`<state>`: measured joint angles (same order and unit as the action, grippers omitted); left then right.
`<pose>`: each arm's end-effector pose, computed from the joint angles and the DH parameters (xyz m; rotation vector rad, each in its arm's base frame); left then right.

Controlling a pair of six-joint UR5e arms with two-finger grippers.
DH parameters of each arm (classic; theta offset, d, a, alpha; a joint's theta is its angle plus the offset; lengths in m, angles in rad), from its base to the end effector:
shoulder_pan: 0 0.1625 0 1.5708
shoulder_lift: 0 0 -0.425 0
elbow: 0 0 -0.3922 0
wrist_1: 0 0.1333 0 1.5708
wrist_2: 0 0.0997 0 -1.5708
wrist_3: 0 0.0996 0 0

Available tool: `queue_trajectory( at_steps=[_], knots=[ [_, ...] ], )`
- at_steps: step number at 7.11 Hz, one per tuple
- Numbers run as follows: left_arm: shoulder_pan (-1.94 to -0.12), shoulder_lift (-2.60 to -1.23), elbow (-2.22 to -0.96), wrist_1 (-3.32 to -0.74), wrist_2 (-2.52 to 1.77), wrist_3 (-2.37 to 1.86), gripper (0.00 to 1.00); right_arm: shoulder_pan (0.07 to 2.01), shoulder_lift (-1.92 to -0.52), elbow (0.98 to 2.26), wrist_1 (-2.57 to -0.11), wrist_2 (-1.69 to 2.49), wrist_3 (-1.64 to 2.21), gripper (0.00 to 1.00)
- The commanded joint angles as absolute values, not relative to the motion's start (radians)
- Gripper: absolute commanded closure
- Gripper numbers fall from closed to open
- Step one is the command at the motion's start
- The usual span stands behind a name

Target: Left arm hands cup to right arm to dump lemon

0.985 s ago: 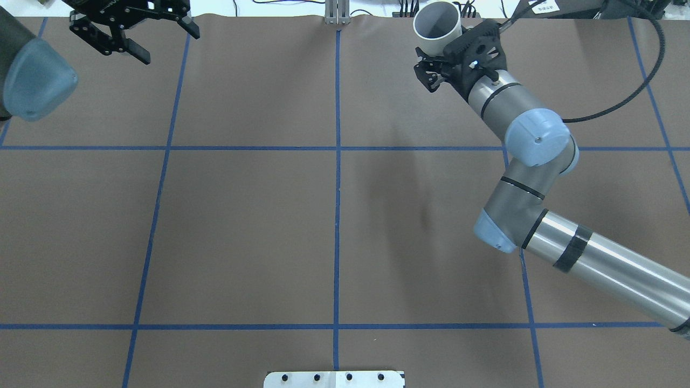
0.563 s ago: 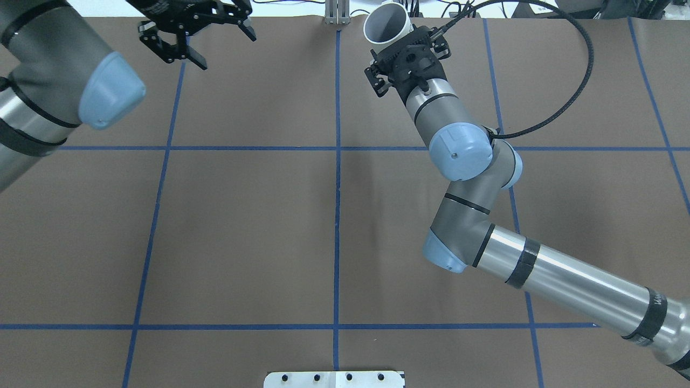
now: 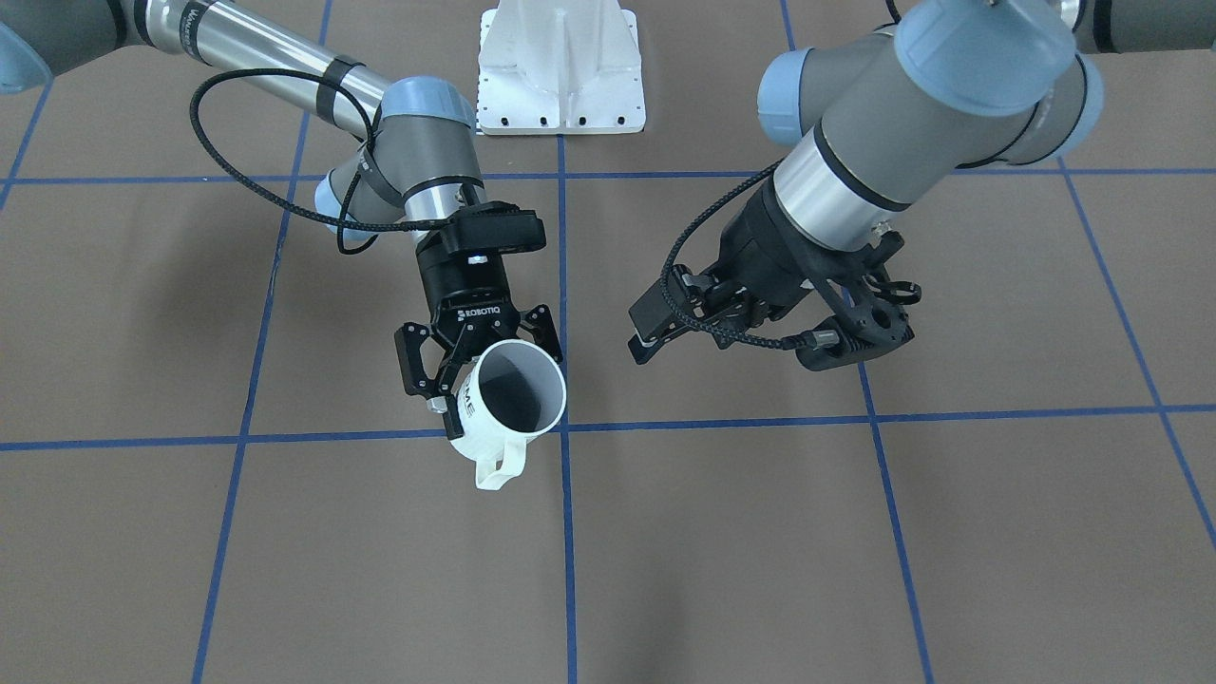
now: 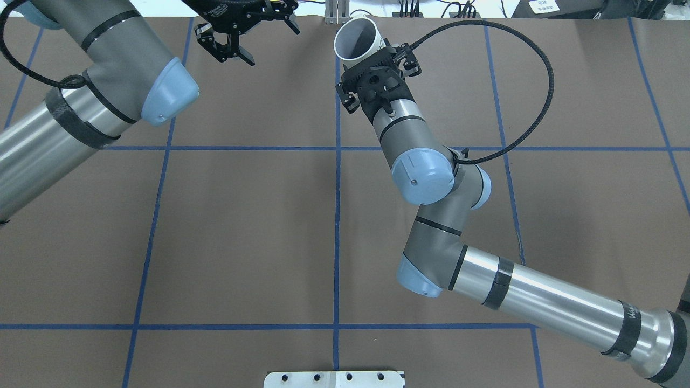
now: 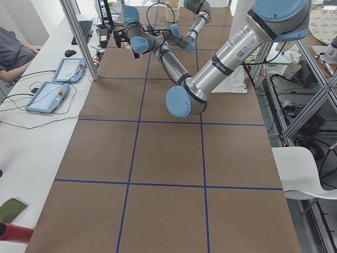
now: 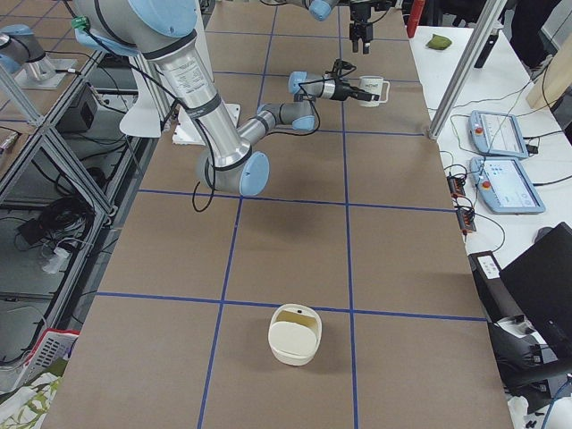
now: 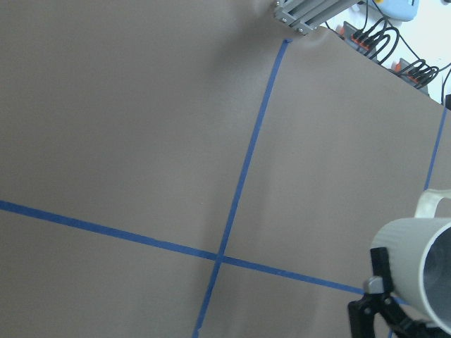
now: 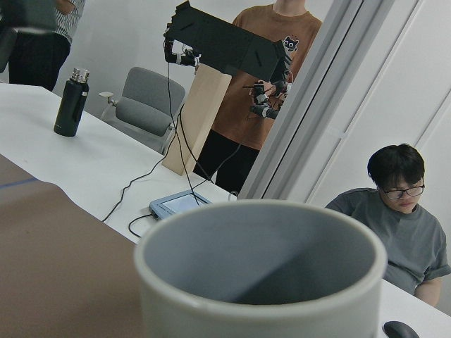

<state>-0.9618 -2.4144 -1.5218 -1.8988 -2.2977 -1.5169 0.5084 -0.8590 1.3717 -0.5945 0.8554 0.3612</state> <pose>0.3468 -0.6146 0.1076 -0.0452 1.2491 -0.3803 -0.5169 -0.5154 0.1987 1.4295 -0.4839 -0.0304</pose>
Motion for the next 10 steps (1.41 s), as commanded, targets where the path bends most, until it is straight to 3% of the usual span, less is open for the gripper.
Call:
queue_trajectory(
  at_steps=[1, 4, 10],
  knots=[
    [-0.942, -2.431, -1.505, -1.908, -2.261, -1.532, 0.0, 0.48, -0.842, 1.377, -0.647, 0.827, 0.344, 0.7],
    [-0.917, -2.444, -1.497, -1.924, -2.252, -1.532, 0.0, 0.459, -0.824, 1.379, -0.647, 0.792, 0.325, 0.68],
    [-0.867, -2.444, -1.497, -1.965, -2.218, -1.531, 0.49, 0.454, -0.807, 1.378, -0.647, 0.79, 0.325, 0.68]
  ],
)
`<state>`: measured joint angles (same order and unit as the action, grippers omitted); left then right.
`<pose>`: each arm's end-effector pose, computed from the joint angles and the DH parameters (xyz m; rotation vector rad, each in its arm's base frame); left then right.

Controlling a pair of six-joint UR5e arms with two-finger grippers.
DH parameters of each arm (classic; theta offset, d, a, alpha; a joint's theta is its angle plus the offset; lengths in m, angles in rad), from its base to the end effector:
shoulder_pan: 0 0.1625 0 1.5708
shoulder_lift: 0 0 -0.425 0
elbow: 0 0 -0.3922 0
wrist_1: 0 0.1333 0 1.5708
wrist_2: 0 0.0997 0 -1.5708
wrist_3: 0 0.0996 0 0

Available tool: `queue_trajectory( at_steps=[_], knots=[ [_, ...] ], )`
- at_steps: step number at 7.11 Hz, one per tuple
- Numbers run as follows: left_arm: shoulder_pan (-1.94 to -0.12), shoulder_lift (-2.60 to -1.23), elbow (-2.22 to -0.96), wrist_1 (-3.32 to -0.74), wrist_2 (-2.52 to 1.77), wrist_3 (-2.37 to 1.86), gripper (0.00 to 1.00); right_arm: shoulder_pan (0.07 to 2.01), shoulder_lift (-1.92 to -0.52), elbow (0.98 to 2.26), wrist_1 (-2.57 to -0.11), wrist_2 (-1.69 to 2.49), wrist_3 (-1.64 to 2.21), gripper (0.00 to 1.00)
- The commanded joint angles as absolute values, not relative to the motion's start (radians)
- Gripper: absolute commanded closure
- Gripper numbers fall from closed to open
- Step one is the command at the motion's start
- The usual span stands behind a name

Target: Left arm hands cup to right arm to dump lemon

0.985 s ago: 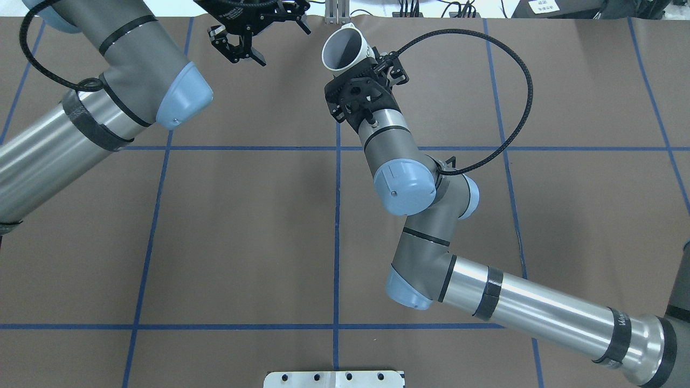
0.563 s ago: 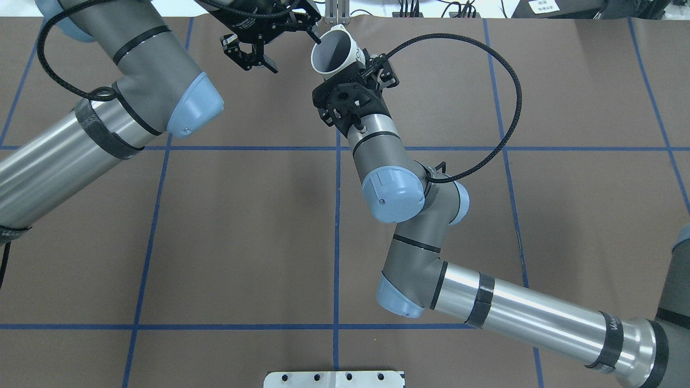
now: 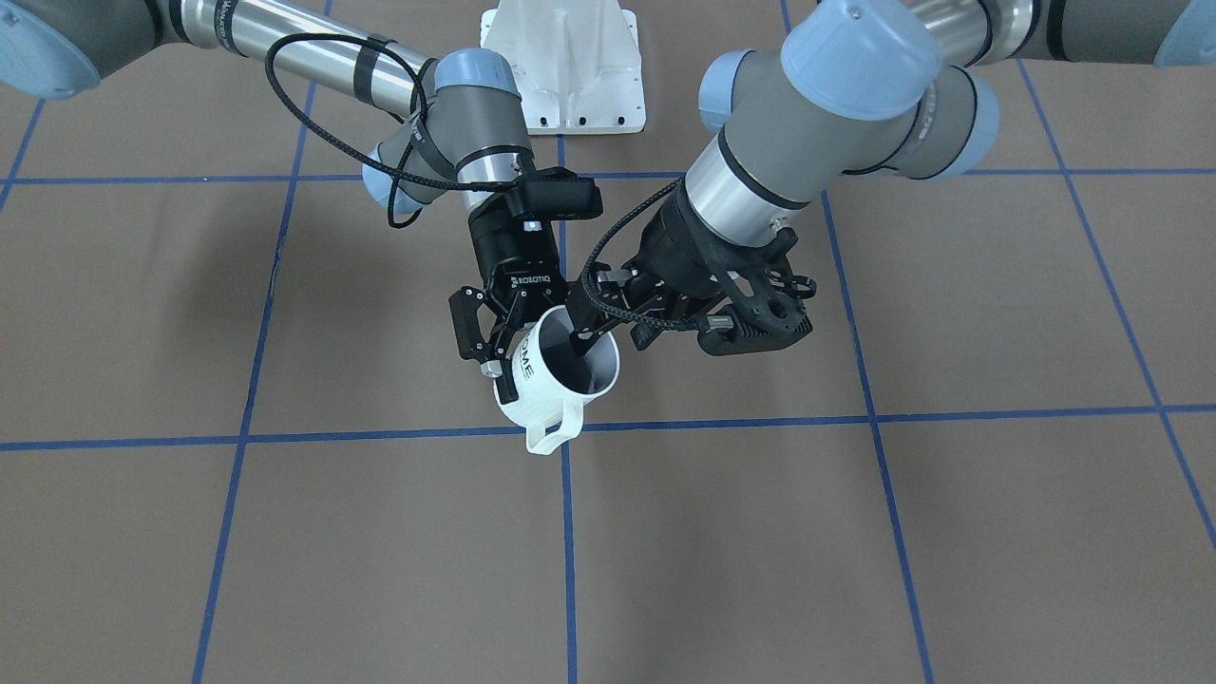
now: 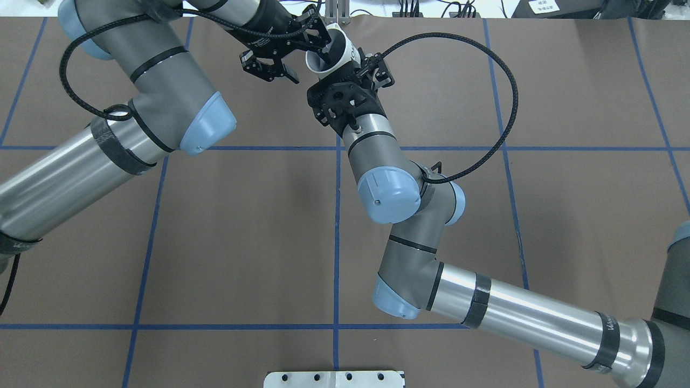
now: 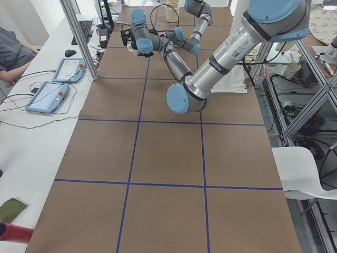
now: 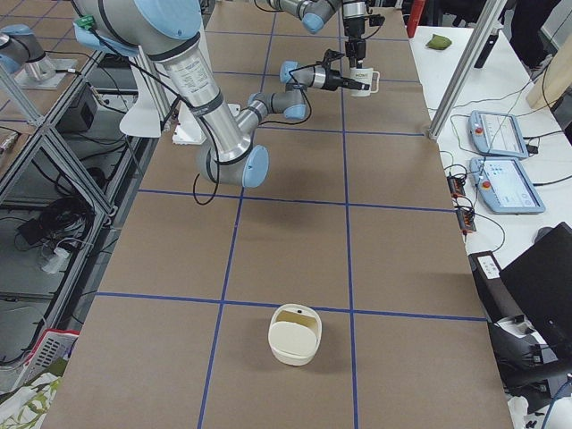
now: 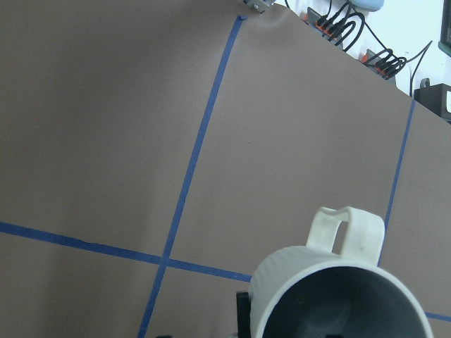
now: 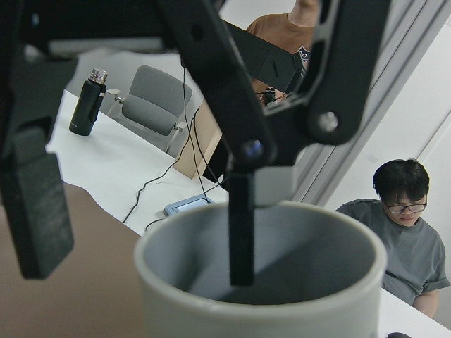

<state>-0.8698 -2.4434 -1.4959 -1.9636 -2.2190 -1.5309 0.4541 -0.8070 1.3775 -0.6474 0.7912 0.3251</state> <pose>0.4021 -0.5899 0.0919 -0.0072 1.2773 -0.3294 -0.5420 -0.4908 0.1637 1.4471 -0.4529 -0.0518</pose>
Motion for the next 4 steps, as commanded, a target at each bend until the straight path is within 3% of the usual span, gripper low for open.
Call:
queue_trajectory(
  at_steps=[1, 4],
  knots=[
    [-0.867, -2.442, -1.496, -1.965, -2.218, -1.528, 0.52, 0.454, -0.807, 1.379, -0.647, 0.788, 0.325, 0.68],
    [-0.867, -2.442, -1.496, -1.965, -2.218, -1.528, 0.58, 0.453, -0.815, 1.381, -0.64, 0.788, 0.327, 0.68]
  ],
)
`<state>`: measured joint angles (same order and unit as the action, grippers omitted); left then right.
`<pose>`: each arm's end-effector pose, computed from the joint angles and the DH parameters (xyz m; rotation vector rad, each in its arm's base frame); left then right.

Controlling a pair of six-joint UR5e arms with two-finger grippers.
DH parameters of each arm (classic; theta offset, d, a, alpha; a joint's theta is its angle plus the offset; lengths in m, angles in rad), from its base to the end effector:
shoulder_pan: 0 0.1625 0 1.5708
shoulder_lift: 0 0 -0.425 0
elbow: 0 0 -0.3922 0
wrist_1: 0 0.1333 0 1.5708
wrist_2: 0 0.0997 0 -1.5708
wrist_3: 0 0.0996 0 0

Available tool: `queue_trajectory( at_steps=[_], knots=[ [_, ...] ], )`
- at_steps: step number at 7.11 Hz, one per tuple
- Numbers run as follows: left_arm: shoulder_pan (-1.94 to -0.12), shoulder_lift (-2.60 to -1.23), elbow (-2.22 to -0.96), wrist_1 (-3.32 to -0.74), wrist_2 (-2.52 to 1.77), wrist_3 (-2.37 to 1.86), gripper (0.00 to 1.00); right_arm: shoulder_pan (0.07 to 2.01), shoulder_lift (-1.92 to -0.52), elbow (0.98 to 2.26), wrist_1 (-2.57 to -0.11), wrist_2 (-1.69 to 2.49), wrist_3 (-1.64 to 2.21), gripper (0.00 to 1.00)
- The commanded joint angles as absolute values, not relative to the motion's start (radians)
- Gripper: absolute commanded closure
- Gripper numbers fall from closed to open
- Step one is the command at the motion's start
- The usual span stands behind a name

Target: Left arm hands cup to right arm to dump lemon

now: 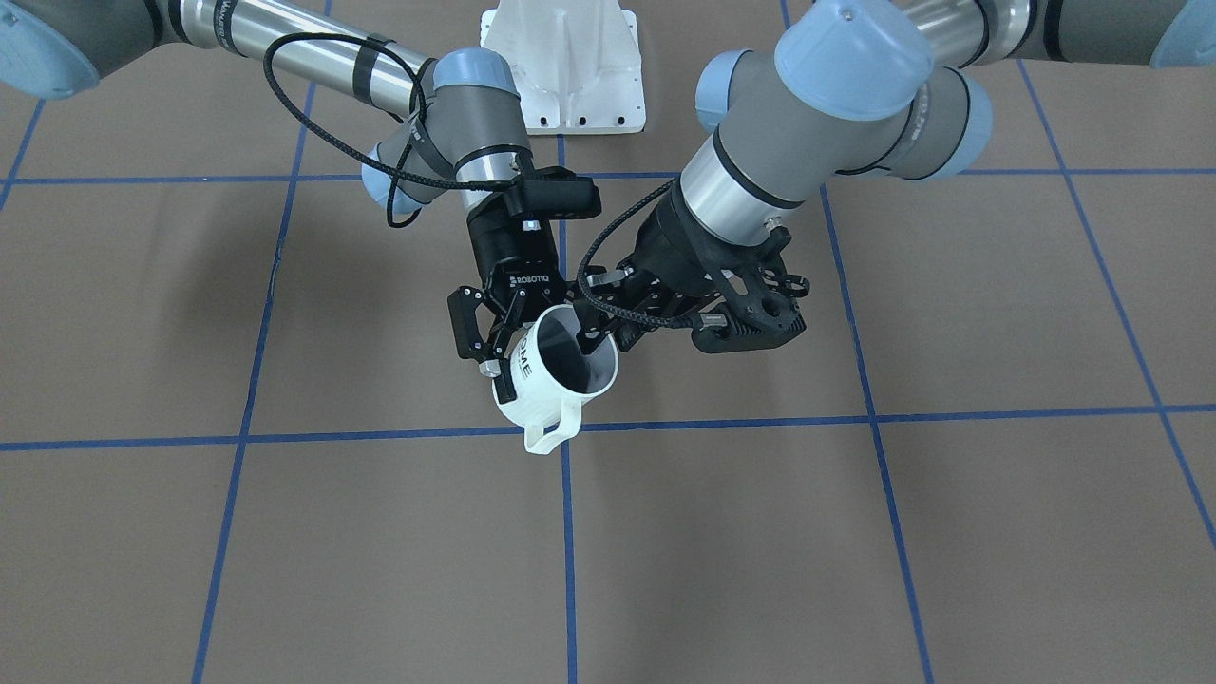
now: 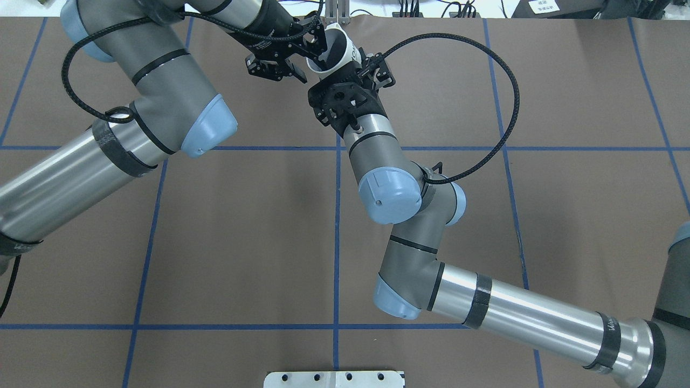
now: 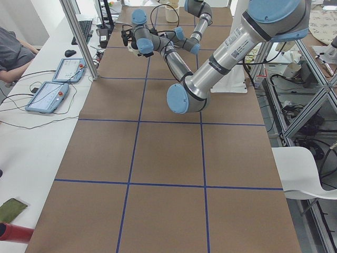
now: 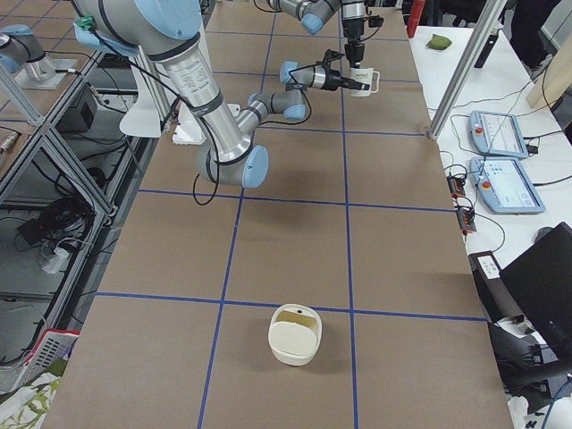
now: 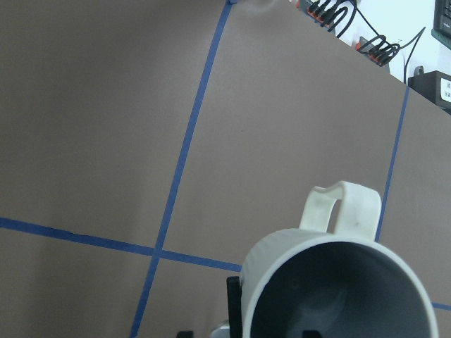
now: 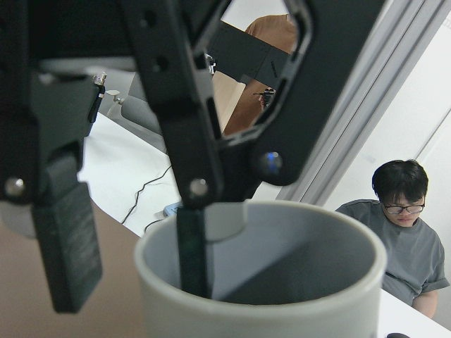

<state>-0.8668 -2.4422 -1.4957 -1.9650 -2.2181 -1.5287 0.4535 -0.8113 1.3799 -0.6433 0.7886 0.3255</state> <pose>0.4039 -0.5888 0.0927 -0.0070 1.2769 -0.3255 -0.5410 -0.4901 0.1654 1.4488 -0.4533 -0.0487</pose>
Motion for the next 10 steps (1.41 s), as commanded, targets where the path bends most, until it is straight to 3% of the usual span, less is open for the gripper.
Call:
queue_trajectory(
  at_steps=[1, 6, 7, 8, 9, 10],
  knots=[
    [-0.867, -2.442, -1.496, -1.965, -2.218, -1.528, 0.62, 0.453, -0.816, 1.387, -0.64, 0.788, 0.325, 0.68],
    [-0.867, -2.444, -1.496, -1.967, -2.218, -1.528, 0.67, 0.446, -0.818, 1.394, -0.64, 0.788, 0.325, 0.67],
    [-0.867, -2.444, -1.496, -1.965, -2.218, -1.528, 0.8, 0.446, -0.819, 1.394, -0.64, 0.788, 0.325, 0.65],
    [-0.867, -2.442, -1.494, -1.965, -2.218, -1.523, 1.0, 0.445, -0.822, 1.394, -0.64, 0.785, 0.327, 0.49],
    [-0.867, -2.442, -1.493, -1.964, -2.217, -1.525, 1.0, 0.434, -0.827, 1.394, -0.638, 0.738, 0.327, 0.17],
    [-0.867, -2.442, -1.485, -1.962, -2.217, -1.523, 1.0, 0.422, -0.827, 1.394, -0.637, 0.714, 0.327, 0.02]
  ],
)
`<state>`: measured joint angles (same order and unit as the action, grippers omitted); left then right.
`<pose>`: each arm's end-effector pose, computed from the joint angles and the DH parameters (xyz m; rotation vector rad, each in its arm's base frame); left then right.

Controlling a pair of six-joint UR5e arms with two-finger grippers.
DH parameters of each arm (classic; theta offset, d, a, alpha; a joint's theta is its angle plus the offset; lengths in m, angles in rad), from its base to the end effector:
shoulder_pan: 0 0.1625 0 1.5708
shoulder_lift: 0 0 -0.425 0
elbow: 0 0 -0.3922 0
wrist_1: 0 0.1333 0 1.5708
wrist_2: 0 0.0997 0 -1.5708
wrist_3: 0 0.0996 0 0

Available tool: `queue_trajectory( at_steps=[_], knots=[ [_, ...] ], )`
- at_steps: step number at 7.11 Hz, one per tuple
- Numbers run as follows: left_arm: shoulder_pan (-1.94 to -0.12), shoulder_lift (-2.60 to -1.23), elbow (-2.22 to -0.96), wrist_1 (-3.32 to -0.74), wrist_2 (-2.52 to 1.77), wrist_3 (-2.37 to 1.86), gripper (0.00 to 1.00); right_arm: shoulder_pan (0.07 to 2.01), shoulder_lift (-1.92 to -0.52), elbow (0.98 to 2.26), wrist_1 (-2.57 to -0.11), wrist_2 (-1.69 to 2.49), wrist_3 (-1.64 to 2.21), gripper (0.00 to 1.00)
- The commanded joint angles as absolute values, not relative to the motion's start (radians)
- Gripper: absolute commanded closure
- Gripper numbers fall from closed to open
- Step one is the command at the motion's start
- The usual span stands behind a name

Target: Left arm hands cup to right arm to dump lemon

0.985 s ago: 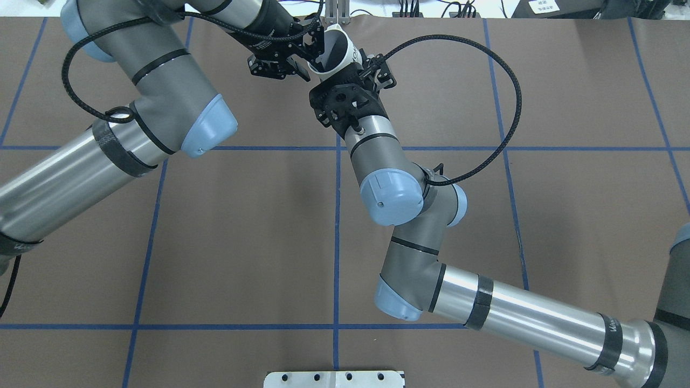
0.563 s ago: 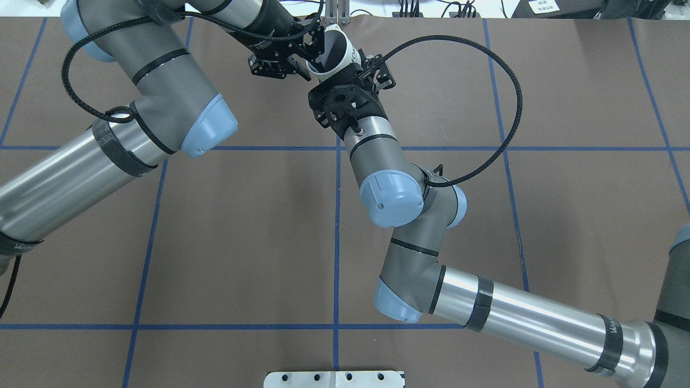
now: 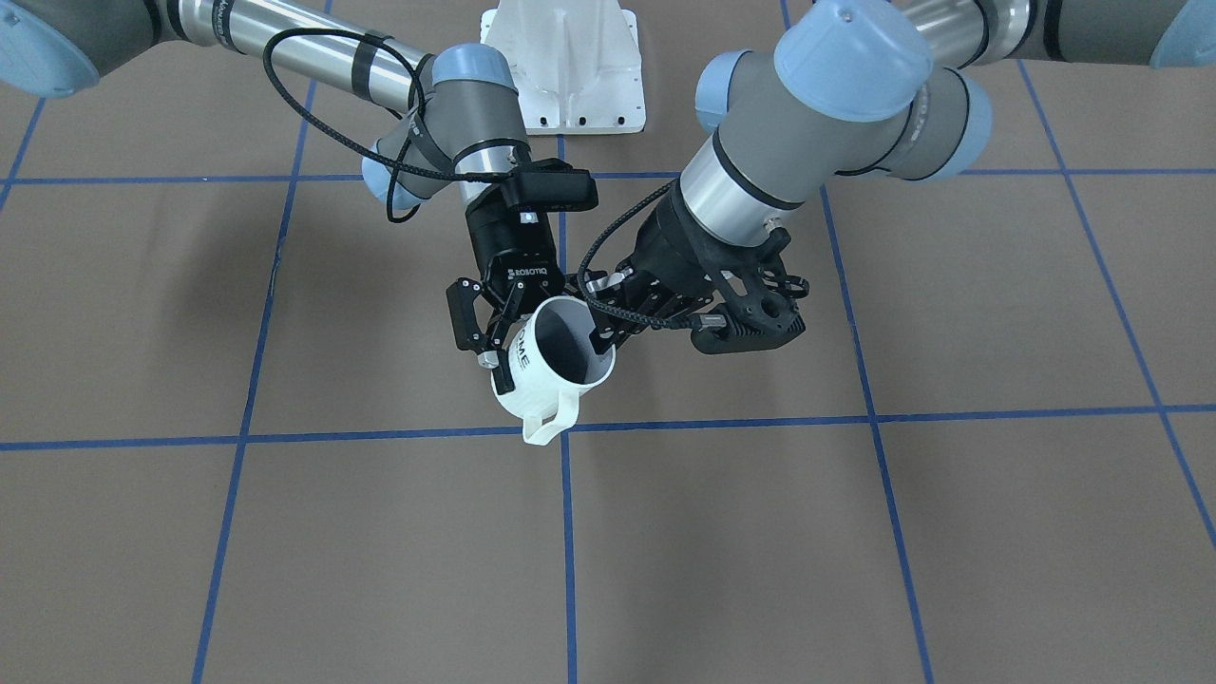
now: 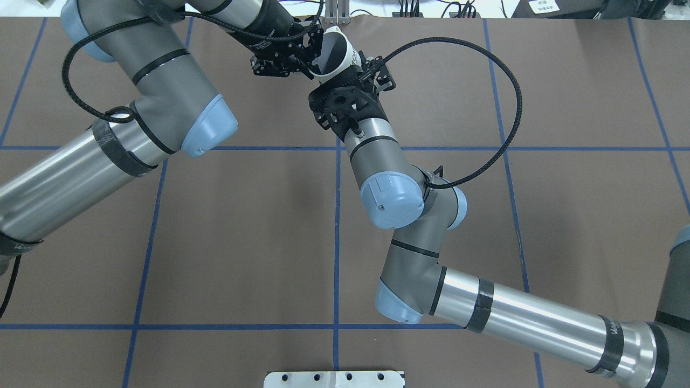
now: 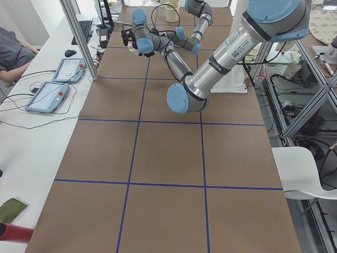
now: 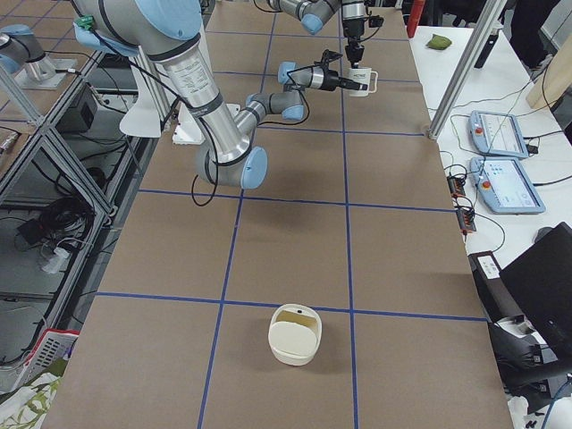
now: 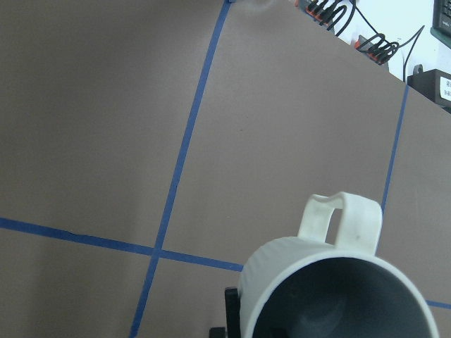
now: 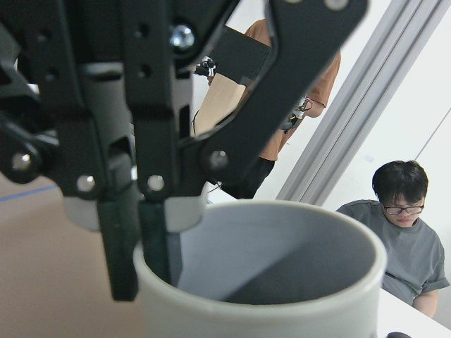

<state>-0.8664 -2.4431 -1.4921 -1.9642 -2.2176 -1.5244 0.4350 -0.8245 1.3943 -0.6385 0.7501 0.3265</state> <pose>0.4049 -0.5896 0.0935 -0.0060 1.2739 -0.3234 -0.5419 -0.4792 0.1682 1.4582 -0.4432 -0.0301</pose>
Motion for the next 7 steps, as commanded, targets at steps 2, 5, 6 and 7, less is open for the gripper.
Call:
queue_trajectory(
  at_steps=[2, 5, 6, 7],
  knots=[
    [-0.868, -2.444, -1.477, -1.963, -2.217, -1.523, 1.0, 0.407, -0.839, 1.422, -0.635, 0.713, 0.325, 0.01],
    [-0.871, -2.444, -1.476, -1.963, -2.206, -1.526, 1.0, 0.342, -0.9, 1.505, -0.635, 0.664, 0.325, 0.01],
    [-0.87, -2.444, -1.476, -1.963, -2.203, -1.526, 1.0, 0.304, -0.928, 1.538, -0.634, 0.631, 0.325, 0.01],
    [-0.871, -2.445, -1.476, -1.963, -2.201, -1.526, 1.0, 0.26, -0.971, 1.616, -0.63, 0.609, 0.325, 0.01]
  ],
)
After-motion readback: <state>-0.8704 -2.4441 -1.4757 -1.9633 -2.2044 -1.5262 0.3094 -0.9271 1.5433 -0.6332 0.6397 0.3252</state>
